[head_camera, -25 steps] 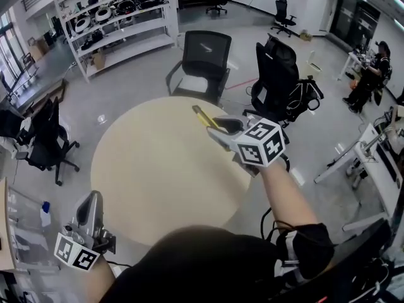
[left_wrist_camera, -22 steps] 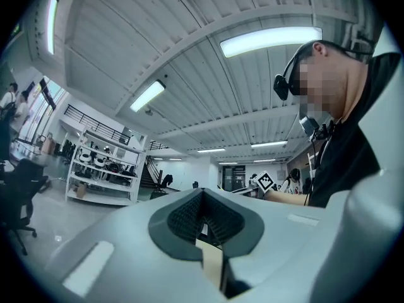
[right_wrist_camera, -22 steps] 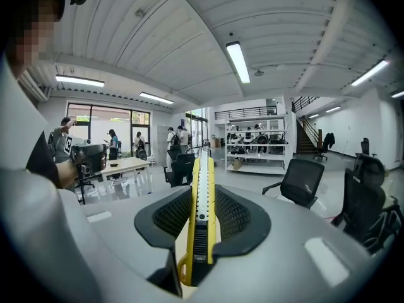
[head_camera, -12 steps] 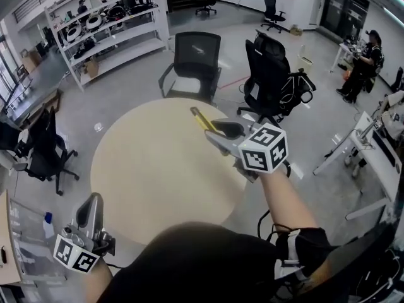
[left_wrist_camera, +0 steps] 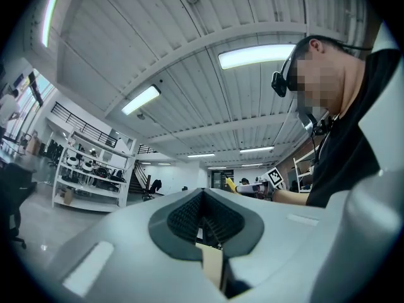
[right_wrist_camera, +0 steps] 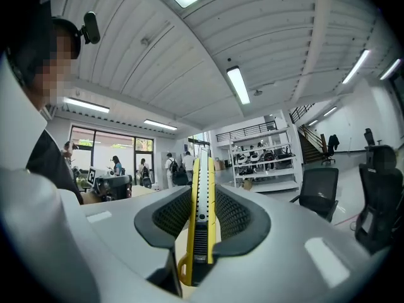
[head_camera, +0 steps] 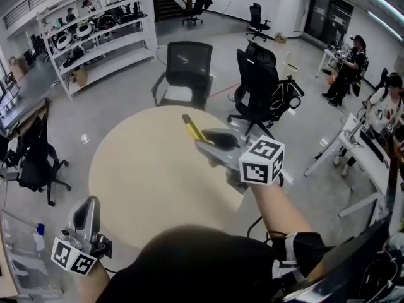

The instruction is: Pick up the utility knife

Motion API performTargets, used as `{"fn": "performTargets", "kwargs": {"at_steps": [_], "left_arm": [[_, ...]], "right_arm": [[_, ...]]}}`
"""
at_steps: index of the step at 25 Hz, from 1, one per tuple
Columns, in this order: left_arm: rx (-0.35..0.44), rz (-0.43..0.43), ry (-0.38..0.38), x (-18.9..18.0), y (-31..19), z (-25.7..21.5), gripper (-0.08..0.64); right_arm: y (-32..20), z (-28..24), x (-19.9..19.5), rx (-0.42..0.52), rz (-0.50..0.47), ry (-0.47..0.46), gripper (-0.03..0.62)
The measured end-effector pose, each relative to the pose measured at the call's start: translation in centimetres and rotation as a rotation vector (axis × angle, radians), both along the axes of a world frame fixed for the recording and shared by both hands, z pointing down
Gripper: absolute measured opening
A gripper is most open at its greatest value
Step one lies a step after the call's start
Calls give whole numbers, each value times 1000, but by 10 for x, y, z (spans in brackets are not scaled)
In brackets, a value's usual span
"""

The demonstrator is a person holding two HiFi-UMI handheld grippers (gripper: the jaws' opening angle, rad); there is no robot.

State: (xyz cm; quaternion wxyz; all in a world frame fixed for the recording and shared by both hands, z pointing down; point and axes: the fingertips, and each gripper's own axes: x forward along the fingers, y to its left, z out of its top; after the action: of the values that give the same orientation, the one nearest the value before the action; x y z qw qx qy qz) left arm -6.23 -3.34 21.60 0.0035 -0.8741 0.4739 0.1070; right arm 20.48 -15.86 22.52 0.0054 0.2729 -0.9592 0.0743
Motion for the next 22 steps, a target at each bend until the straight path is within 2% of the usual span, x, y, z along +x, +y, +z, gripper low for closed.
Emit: {"fn": "performTargets", "kwargs": {"at_steps": [3,22], "left_arm": [[6,9,4,-2,1,0,0],[-4,-25,18,2,-3,6,0]], "right_arm": [[4,-5,-3,9,-8,-22,130],[-9,-4,7,25,-24,-8,130]]}}
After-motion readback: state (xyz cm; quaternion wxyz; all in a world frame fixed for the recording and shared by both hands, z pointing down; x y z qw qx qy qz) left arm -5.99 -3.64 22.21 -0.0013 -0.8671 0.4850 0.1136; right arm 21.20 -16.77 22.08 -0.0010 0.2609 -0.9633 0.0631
